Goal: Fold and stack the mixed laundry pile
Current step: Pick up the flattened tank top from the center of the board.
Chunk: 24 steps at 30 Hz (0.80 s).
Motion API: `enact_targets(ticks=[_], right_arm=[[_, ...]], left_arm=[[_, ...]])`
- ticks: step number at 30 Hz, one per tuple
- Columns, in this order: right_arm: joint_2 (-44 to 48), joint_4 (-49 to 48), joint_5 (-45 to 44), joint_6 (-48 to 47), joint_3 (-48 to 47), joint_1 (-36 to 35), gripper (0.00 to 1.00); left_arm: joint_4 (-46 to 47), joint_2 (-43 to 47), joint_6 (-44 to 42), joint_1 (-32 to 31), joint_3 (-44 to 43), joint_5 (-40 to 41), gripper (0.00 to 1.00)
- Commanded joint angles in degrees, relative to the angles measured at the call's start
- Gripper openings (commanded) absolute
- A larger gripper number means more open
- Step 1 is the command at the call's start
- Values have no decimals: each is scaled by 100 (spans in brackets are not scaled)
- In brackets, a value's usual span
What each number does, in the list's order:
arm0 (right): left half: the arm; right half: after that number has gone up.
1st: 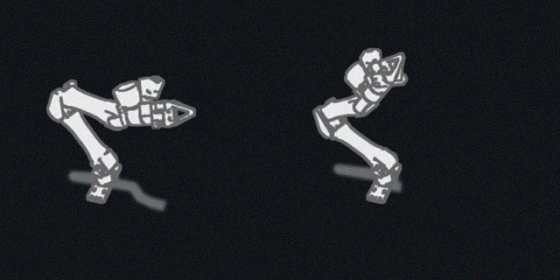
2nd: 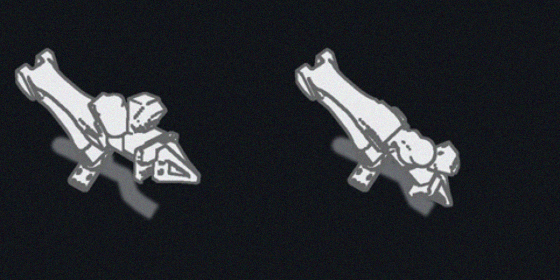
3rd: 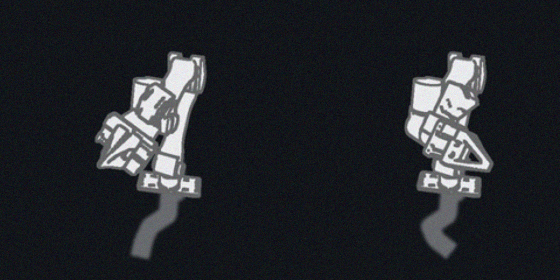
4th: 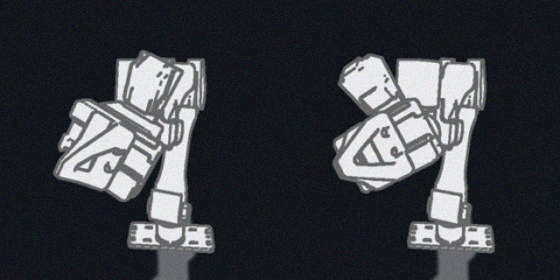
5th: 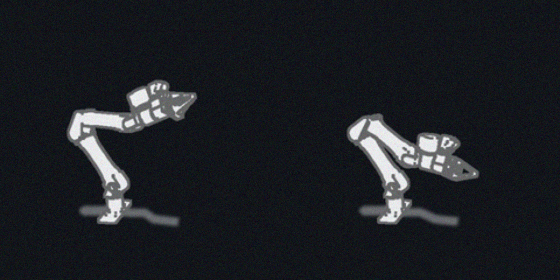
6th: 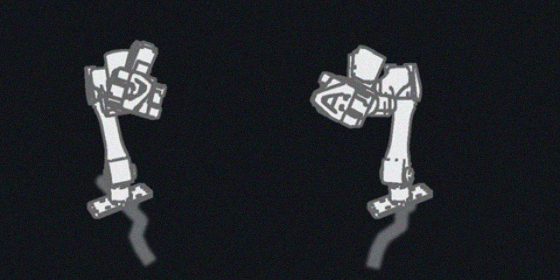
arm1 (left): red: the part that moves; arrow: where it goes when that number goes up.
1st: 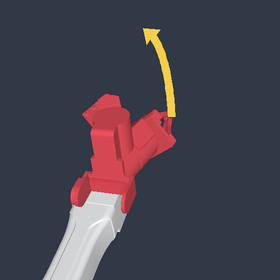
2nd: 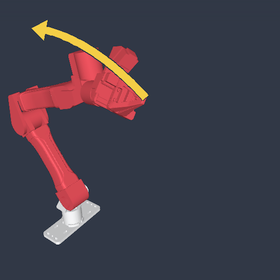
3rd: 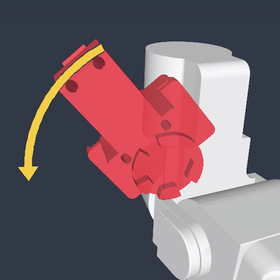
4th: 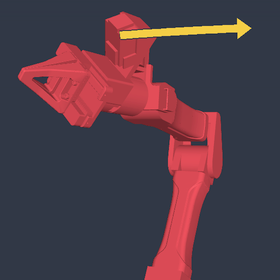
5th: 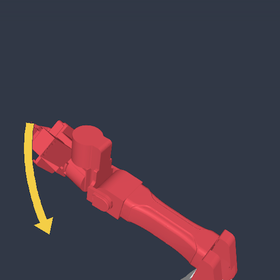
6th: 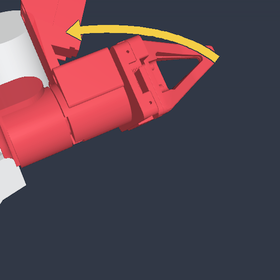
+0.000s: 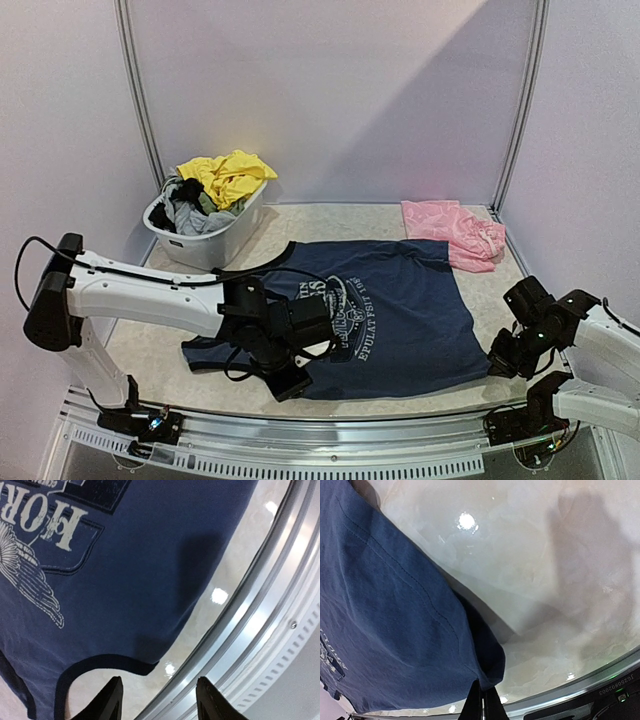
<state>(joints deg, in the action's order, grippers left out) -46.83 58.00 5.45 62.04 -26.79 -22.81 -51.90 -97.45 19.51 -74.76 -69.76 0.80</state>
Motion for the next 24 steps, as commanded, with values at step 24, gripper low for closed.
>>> enact_targets(ticks=[24], right_arm=[[137,328,-212,19,-345,14,0]], left_arm=[[323,-817,-2297,-479,594,1625,34]])
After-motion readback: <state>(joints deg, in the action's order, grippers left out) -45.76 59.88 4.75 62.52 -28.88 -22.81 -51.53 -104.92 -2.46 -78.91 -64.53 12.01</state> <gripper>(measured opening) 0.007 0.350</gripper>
